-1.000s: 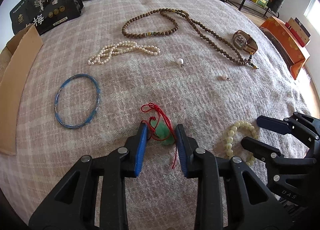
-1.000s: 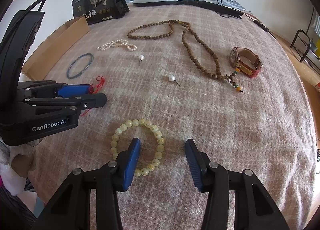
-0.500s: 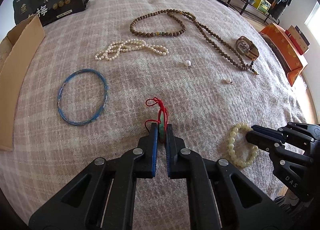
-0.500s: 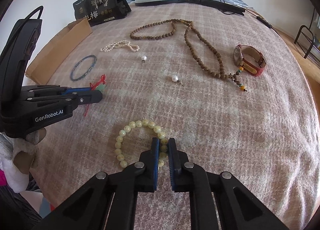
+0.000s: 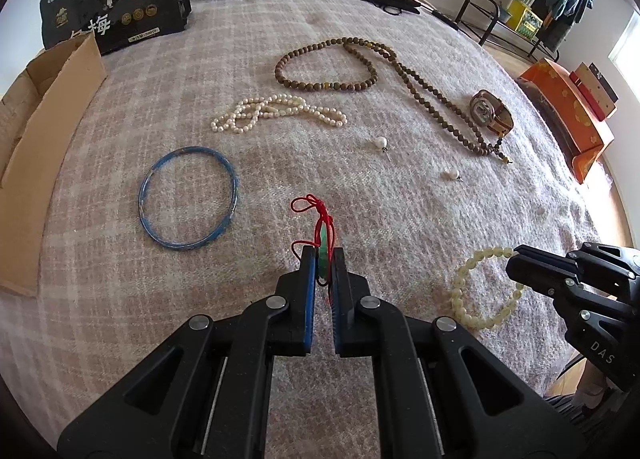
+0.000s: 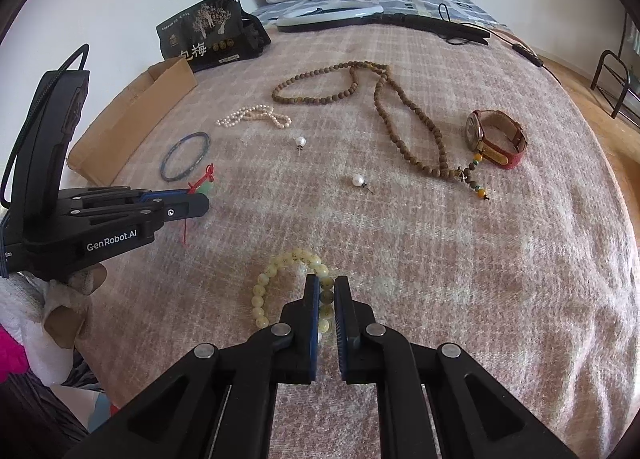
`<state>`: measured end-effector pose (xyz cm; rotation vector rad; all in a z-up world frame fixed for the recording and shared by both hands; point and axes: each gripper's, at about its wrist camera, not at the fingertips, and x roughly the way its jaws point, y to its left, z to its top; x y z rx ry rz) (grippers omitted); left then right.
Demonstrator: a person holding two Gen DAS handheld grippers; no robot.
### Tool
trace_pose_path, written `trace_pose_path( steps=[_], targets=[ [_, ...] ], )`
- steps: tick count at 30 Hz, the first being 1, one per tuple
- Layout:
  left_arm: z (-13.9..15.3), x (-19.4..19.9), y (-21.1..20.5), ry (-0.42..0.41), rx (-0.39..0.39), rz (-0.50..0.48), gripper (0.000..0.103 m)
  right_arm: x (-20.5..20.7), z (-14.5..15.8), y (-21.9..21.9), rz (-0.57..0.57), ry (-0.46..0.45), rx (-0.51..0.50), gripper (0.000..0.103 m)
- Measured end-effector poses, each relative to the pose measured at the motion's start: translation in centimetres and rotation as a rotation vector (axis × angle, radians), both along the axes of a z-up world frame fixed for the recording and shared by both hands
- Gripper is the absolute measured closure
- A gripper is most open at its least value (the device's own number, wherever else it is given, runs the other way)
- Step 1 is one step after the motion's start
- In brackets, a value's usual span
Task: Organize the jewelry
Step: 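Lift the pendant and bracelet and carry both toward the cardboard tray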
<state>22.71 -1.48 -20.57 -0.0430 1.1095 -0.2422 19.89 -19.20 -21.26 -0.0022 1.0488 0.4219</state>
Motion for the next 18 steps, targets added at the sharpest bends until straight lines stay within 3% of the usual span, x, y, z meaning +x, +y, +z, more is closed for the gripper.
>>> trace_pose_path(
  steps=[18],
  targets=[
    [4.5, -1.9, 1.2, -0.110, -0.028, -0.006, 0.099, -0.2, 4.7, 1.2, 0.015, -0.126, 0.009, 0.098]
  ],
)
